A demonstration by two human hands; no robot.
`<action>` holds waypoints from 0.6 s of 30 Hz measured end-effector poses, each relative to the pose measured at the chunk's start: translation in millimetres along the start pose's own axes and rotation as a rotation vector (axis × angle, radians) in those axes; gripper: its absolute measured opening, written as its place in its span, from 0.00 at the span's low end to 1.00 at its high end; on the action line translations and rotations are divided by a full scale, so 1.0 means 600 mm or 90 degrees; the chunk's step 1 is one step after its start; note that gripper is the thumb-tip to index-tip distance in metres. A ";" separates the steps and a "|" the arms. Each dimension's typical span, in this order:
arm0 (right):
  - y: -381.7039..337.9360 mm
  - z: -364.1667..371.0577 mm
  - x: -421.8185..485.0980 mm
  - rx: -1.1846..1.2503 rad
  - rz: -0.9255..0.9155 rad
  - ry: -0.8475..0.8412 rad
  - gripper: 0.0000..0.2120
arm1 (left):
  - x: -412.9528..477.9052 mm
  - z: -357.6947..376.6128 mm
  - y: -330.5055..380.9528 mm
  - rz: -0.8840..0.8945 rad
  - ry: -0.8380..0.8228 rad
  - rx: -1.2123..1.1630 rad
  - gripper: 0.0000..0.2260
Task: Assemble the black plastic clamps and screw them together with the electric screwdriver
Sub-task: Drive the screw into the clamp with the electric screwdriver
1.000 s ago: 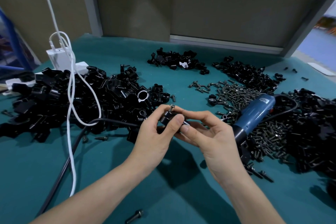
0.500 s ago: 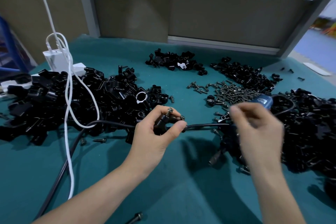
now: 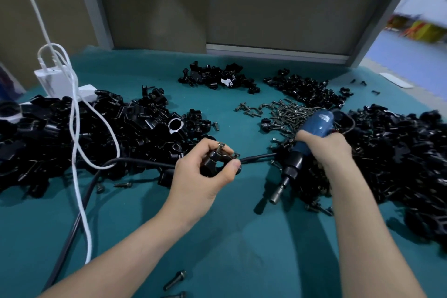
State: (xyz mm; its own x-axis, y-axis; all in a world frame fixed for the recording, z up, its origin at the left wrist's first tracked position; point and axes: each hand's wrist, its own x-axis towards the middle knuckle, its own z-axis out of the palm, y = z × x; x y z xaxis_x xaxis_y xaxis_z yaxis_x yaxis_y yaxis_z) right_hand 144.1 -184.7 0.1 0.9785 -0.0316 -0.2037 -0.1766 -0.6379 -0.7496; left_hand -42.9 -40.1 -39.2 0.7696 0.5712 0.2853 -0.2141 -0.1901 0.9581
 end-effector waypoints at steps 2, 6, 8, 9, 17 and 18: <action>0.003 -0.008 -0.009 0.257 0.015 -0.047 0.24 | -0.001 0.001 0.002 0.004 -0.009 -0.018 0.09; -0.044 -0.033 -0.036 0.669 -0.059 -0.172 0.17 | 0.001 0.004 0.000 -0.007 -0.021 -0.046 0.10; -0.085 -0.040 -0.039 0.891 -0.044 -0.209 0.18 | 0.001 0.003 0.000 -0.015 -0.023 -0.059 0.08; -0.106 -0.040 -0.041 0.975 -0.037 -0.236 0.18 | 0.001 0.002 0.001 -0.020 -0.024 -0.061 0.07; -0.149 0.011 -0.029 1.045 -0.145 -0.343 0.20 | 0.014 -0.008 0.005 -0.044 -0.037 -0.028 0.03; -0.148 0.016 -0.028 1.045 -0.140 -0.350 0.18 | 0.016 -0.009 0.006 -0.052 -0.045 -0.017 0.02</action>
State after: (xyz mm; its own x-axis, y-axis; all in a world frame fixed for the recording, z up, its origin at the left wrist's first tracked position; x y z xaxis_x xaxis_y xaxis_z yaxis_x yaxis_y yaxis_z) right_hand 142.6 -120.0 64.1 0.9115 0.4054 0.0697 -0.3122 0.7921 -0.5246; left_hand -39.7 -31.0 -33.2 0.8253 0.5263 0.2045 -0.1636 -0.1237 0.9787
